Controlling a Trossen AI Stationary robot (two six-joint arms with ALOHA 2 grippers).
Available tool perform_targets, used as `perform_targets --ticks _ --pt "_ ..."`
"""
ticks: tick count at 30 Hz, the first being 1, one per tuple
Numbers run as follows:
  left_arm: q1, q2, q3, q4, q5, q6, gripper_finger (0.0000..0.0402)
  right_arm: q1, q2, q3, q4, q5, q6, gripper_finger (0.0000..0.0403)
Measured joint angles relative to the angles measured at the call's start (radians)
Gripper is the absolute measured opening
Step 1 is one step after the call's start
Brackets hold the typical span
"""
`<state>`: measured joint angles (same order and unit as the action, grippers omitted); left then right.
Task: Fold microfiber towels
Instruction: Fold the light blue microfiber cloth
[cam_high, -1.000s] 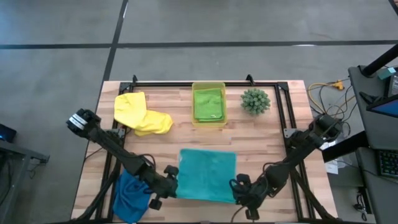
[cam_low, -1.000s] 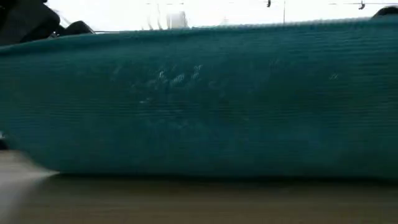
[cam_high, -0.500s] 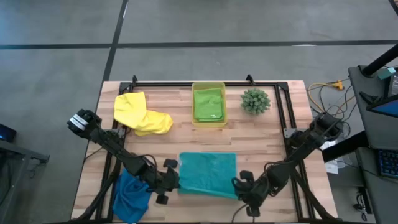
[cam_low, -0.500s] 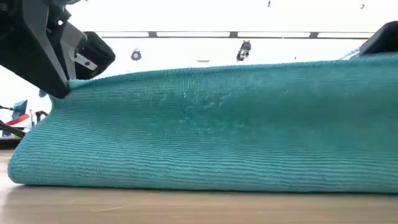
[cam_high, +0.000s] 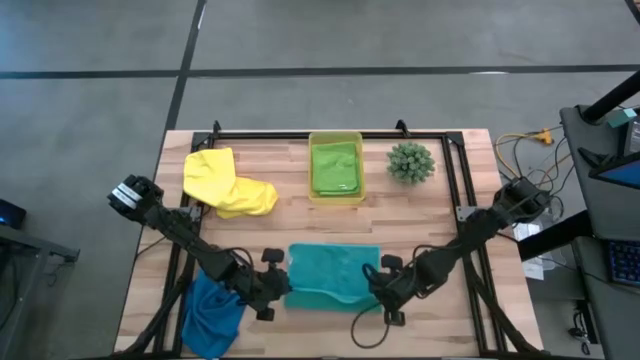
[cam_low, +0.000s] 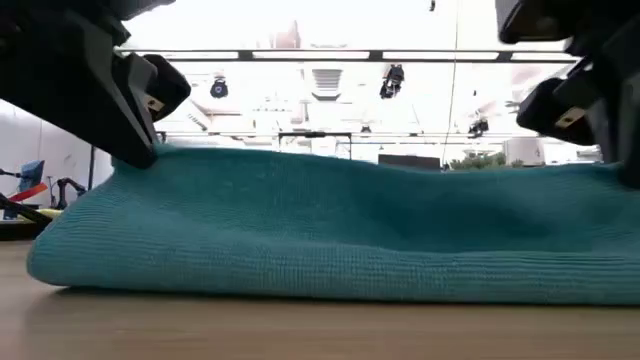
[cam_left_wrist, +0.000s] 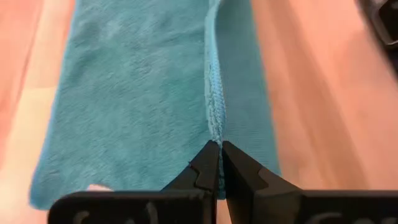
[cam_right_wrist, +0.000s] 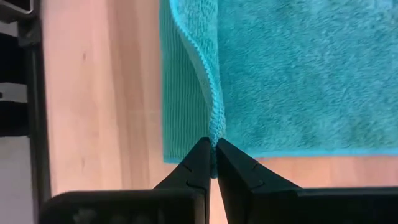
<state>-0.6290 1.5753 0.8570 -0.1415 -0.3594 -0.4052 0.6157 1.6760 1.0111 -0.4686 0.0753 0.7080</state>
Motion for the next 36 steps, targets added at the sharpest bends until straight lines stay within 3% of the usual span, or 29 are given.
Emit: perform_targets --ticks 15,36 --pt "0.006 -0.003 -0.001 -0.161 -0.257 -0.046 0.0 -0.087 0.0 -0.011 -0.111 0.019 -0.014 0.0017" --pt "0.146 -0.002 -0.048 -0.151 -0.24 -0.051 0.0 -0.204 0.0 -0.015 -0.171 0.086 -0.058 0.0017"
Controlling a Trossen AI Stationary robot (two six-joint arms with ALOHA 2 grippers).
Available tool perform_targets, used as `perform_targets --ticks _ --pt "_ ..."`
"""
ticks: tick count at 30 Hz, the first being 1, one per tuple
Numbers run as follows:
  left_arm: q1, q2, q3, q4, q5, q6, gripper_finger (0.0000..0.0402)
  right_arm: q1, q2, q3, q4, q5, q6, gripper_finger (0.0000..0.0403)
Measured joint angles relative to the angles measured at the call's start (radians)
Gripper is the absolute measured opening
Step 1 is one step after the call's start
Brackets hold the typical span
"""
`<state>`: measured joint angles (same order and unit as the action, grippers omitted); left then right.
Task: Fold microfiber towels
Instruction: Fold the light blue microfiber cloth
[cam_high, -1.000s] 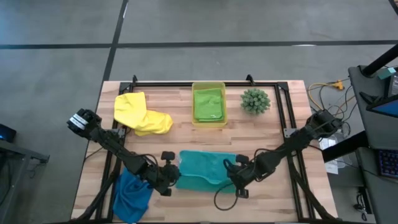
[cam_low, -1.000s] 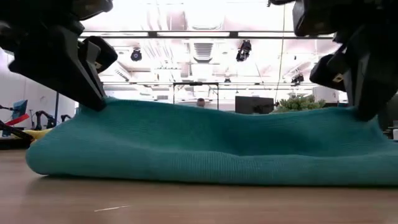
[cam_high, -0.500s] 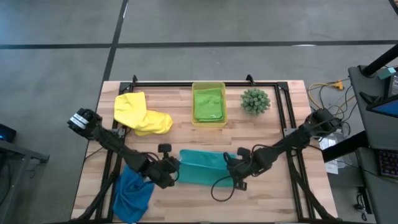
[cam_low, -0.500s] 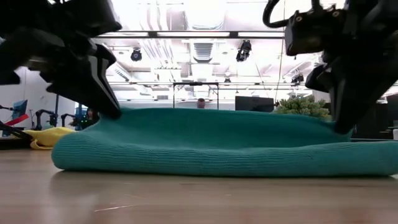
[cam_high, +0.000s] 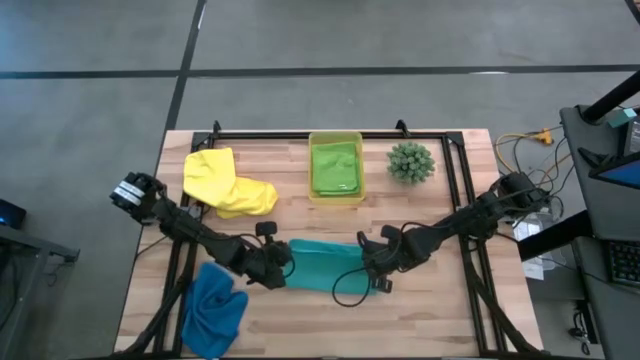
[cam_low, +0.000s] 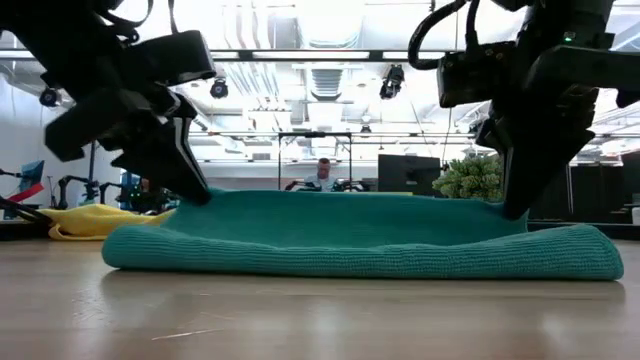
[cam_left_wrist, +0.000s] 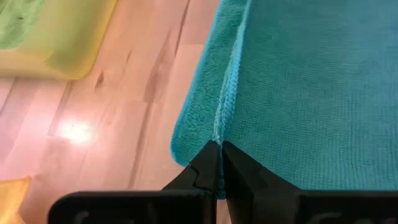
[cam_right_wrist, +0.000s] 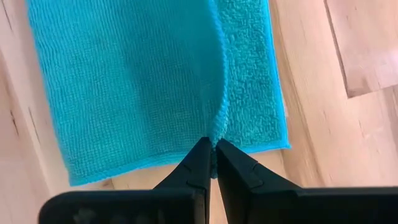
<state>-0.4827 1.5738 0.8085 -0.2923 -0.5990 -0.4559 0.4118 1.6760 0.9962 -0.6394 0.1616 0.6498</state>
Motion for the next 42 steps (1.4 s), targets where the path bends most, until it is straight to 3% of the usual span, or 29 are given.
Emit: perform_targets --ticks 9,14,27,30,33,36,39,42 --pt "0.045 0.0 -0.016 0.101 0.005 0.17 0.0 -0.015 0.0 -0.002 -0.015 0.023 0.0 0.0017" --pt "0.08 0.0 -0.021 0.1 0.015 0.173 0.0005 -0.043 0.0 -0.002 -0.016 0.022 0.03 0.0024" --pt "0.115 -0.013 -0.024 0.092 0.024 0.096 0.0133 -0.07 -0.079 -0.002 -0.074 0.023 0.081 0.0146" --pt "0.13 -0.019 -0.023 0.101 0.146 0.072 0.0143 -0.047 -0.101 -0.005 0.016 0.021 0.076 0.0154" --pt "0.145 -0.018 -0.024 0.098 0.292 0.07 0.0129 -0.028 -0.099 -0.033 0.216 -0.069 0.034 0.0144" --pt "0.152 -0.009 -0.025 0.093 0.344 0.078 0.0083 -0.013 -0.065 -0.063 0.37 -0.108 0.072 0.0107" --pt "0.163 -0.009 -0.021 0.103 0.367 0.094 0.0018 0.009 -0.032 -0.066 0.376 -0.085 0.125 0.0046" --pt "0.168 -0.009 -0.021 0.101 0.367 0.094 0.0011 0.027 -0.007 -0.065 0.359 -0.082 0.149 0.0017"
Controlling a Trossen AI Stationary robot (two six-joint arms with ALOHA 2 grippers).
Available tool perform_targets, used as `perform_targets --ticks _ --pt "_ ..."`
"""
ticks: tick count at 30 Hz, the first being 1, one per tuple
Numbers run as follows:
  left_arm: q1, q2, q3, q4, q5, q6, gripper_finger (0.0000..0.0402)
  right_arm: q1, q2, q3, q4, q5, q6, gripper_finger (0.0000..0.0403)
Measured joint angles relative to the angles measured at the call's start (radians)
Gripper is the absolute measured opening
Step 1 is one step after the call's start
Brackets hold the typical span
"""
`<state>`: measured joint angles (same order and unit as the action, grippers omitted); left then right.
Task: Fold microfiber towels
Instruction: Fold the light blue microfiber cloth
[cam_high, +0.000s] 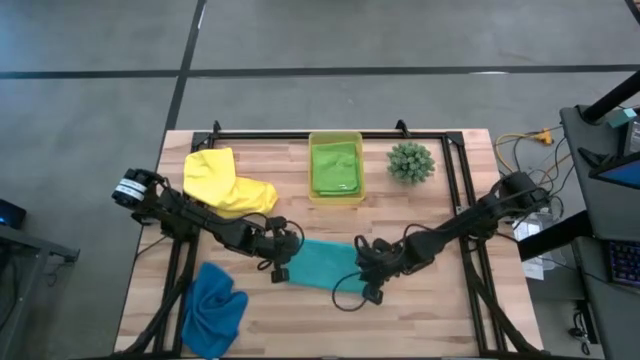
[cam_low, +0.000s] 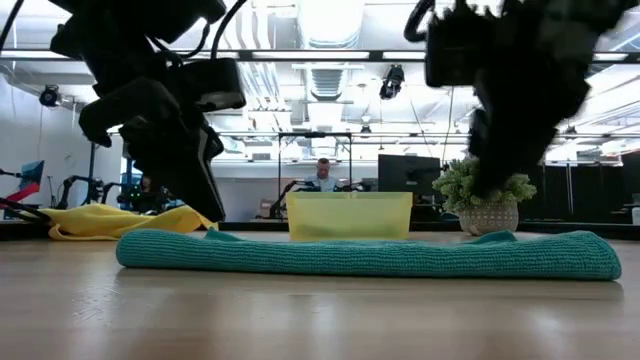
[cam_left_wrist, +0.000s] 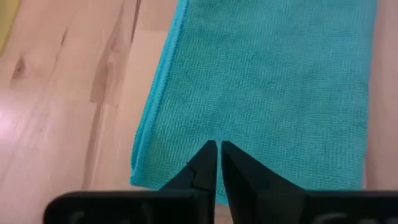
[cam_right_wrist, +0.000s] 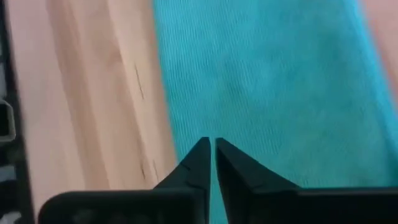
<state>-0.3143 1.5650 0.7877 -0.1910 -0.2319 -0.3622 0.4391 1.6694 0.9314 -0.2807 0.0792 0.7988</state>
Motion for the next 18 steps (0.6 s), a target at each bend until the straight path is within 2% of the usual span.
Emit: perform_targets --ticks 3,10,14,18 --pt "-0.001 0.01 -0.001 0.008 0.008 -0.002 0.0004 0.006 0.044 -0.001 -0.041 -0.003 0.018 0.001" --pt "-0.008 0.086 -0.002 0.036 0.084 -0.139 0.0 0.004 0.113 0.005 -0.109 0.031 0.089 0.0008" --pt "-0.013 0.117 0.004 0.073 0.183 -0.224 0.0 -0.003 0.109 0.004 -0.138 0.093 0.078 0.0008" --pt "-0.038 0.13 0.0 0.178 0.254 -0.235 0.0 -0.035 0.104 0.003 -0.187 0.113 0.03 0.0008"
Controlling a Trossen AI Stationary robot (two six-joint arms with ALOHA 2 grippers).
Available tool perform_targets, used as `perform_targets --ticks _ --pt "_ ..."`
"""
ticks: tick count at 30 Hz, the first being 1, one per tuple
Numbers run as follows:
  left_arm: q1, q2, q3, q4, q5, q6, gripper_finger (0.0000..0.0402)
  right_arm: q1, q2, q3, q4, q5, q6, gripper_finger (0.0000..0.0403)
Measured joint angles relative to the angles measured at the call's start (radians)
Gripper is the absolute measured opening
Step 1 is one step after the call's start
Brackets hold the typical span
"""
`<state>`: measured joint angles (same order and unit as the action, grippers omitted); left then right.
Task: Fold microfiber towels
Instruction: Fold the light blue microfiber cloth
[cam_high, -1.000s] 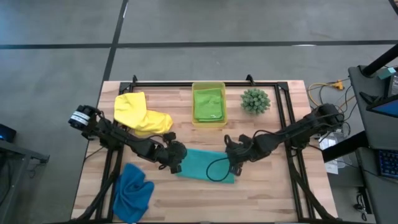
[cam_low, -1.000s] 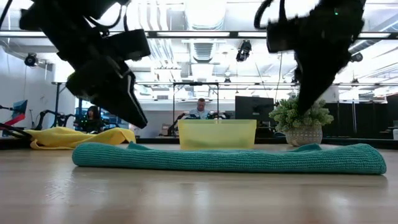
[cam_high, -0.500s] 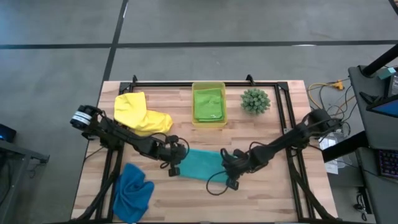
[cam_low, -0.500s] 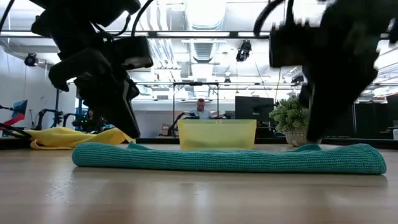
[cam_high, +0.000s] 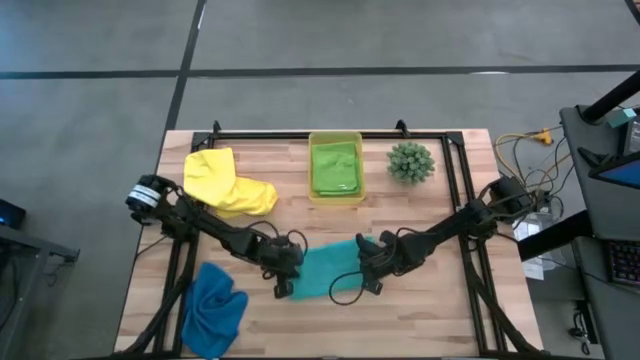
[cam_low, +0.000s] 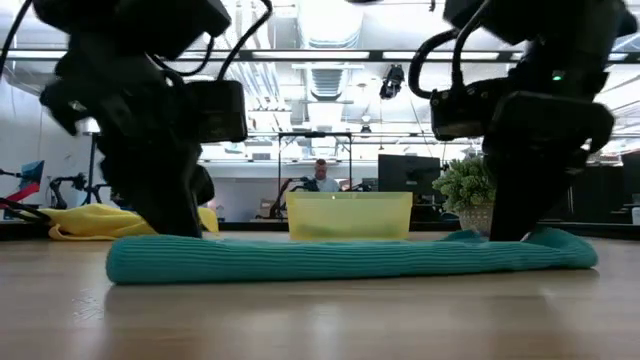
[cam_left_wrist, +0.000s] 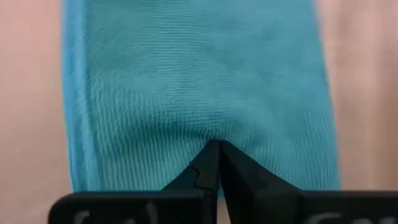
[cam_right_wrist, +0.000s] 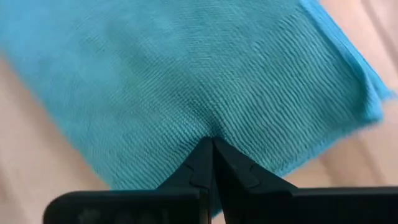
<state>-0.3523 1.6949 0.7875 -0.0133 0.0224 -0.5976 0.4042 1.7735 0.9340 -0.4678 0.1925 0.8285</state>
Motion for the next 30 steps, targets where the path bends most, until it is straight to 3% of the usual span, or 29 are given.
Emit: perform_targets --ticks 4,8,15,22,28,30 --pt "-0.017 0.002 -0.001 0.13 0.01 -0.009 0.0 -0.042 -0.001 0.0 -0.028 0.0 -0.09 0.0008" --pt "-0.022 0.032 0.016 0.139 0.022 -0.108 0.0 -0.089 0.0 -0.001 -0.026 0.025 -0.158 0.0008" --pt "-0.057 0.19 0.115 0.165 0.1 -0.234 0.0 -0.149 0.002 0.012 -0.021 0.023 -0.268 0.0008" --pt "-0.103 0.324 0.276 0.171 0.104 -0.234 0.0 -0.17 0.005 0.024 0.001 0.015 -0.362 0.0008" --pt "-0.106 0.346 0.318 0.195 0.11 -0.234 0.0 -0.175 0.0 0.023 0.034 0.022 -0.408 0.0008" --pt "-0.107 0.325 0.319 0.186 0.095 -0.232 0.0 -0.165 -0.03 0.023 -0.013 0.087 -0.379 0.0008"
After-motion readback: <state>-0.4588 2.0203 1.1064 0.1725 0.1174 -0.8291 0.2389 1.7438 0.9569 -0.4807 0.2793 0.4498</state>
